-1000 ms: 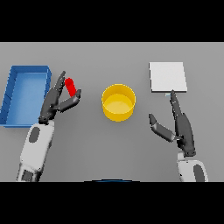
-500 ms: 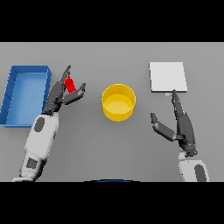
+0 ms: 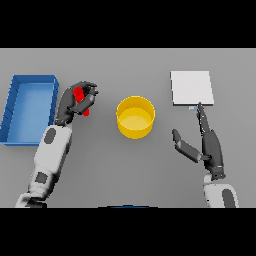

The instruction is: Pick up the red beaker and tilt it to pour out 1 green nut into yellow bowl. Pick up the yellow bowl and place it on the metallic measuring scale.

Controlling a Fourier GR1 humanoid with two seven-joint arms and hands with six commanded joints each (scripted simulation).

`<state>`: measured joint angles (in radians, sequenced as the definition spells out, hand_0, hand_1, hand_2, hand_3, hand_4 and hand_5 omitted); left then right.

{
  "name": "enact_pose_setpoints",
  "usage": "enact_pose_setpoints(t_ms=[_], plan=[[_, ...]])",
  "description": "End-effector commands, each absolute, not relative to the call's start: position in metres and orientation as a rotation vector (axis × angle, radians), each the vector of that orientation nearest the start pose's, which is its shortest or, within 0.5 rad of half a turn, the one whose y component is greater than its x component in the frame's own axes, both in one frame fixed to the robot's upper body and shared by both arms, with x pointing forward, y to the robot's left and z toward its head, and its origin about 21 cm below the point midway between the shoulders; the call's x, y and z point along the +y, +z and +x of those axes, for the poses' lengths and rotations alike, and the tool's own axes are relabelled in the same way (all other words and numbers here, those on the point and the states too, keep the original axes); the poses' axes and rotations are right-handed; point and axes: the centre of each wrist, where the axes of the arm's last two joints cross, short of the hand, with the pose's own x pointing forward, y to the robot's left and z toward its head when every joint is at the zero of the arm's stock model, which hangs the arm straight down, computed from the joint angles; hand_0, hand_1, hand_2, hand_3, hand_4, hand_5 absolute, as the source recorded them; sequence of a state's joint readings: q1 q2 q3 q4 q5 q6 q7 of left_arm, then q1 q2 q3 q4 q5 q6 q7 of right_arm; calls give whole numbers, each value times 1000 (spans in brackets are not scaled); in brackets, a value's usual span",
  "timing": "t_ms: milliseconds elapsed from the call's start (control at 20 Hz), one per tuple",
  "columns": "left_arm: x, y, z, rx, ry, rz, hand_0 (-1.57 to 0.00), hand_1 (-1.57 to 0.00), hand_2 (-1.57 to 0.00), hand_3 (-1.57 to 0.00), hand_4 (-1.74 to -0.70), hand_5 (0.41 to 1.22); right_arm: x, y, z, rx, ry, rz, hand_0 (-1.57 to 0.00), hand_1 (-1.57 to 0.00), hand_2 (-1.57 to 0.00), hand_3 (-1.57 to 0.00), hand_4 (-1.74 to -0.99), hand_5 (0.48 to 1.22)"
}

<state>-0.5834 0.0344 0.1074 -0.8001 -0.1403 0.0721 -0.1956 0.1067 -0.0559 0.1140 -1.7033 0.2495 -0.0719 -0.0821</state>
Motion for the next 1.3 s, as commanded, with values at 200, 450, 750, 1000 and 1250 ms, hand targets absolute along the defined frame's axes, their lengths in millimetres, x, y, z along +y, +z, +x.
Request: enact_pose_setpoints(t_ms=[200, 450, 750, 1000, 1250], plan=[[187, -26, 372, -1563, -281, 68, -1333, -1343, -1351, -1265, -1523, 1148, -224, 8, 220, -1682, 239, -225, 1, 1, 1, 1, -1259, 646], [184, -17, 374, -1596, -202, 74, -1493, -1496, -1499, -1471, -1644, 1132, -222, 6, 220, -1695, 227, -209, 1, 1, 1, 1, -1262, 646], [186, 13, 377, -1671, -239, 113, -1551, -1551, -1552, -1545, -1716, 1114, -225, 7, 218, -1695, 254, -229, 1, 1, 1, 1, -1263, 654], [178, 46, 378, -1647, -558, 233, -1564, -1565, -1565, -1562, -1733, 1125, -223, 8, 218, -1684, 270, -253, 1, 1, 1, 1, -1256, 671], [163, 56, 376, -1597, -702, 297, -1564, -1565, -1565, -1562, -1733, 1112, -221, 9, 221, -1674, 265, -252, 1, 1, 1, 1, -1256, 678]])
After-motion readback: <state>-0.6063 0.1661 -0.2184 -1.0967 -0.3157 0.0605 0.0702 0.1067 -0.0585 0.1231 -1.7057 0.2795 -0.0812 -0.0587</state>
